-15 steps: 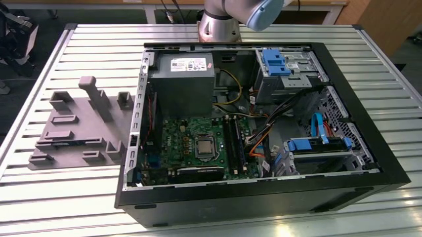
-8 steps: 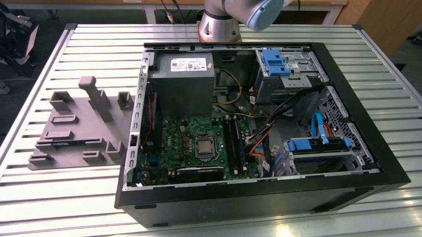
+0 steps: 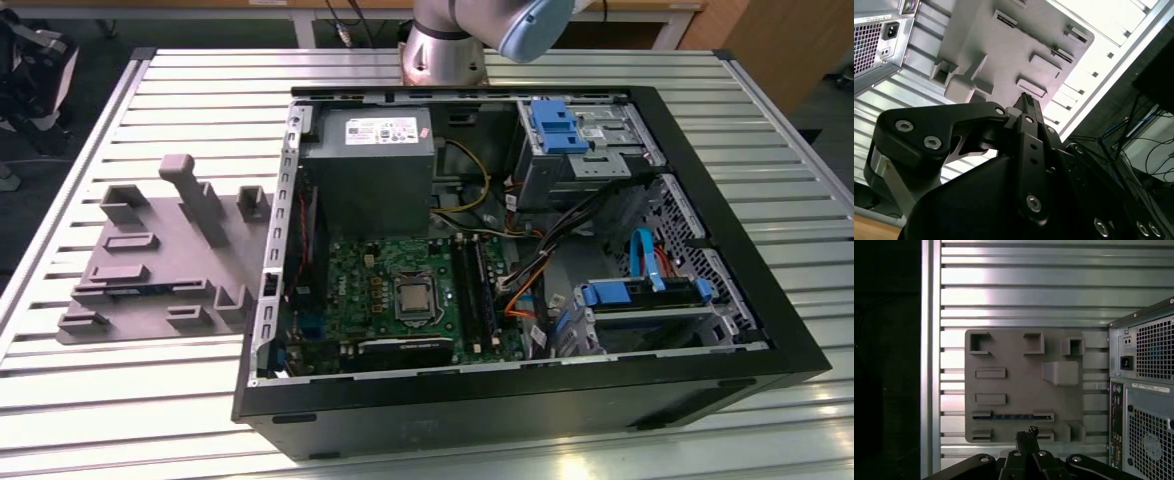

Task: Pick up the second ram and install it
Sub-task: 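Pick up the second ram and move it above second insertion slot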

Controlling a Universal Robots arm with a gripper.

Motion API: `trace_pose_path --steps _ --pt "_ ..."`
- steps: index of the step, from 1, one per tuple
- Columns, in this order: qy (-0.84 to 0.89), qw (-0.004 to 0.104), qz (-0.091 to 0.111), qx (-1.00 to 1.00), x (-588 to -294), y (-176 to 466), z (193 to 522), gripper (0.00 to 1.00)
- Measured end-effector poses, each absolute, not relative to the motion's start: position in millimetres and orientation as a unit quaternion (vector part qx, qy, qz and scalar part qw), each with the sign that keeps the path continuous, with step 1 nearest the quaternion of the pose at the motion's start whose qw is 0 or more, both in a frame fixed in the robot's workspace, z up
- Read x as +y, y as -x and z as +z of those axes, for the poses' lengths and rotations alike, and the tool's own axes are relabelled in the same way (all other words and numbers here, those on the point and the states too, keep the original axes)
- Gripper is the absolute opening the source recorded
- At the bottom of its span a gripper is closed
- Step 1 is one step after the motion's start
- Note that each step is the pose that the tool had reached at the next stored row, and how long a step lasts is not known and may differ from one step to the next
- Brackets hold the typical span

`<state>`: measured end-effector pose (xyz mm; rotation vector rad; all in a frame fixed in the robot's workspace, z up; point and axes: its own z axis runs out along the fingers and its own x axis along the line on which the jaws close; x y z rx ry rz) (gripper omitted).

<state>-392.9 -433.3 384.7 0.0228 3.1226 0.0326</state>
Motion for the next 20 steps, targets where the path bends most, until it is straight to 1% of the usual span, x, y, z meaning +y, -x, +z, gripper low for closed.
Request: trace_pose_path --steps 20 --pt "0.036 0.009 0.011 0.999 -433.4 393.0 384.7 0.11"
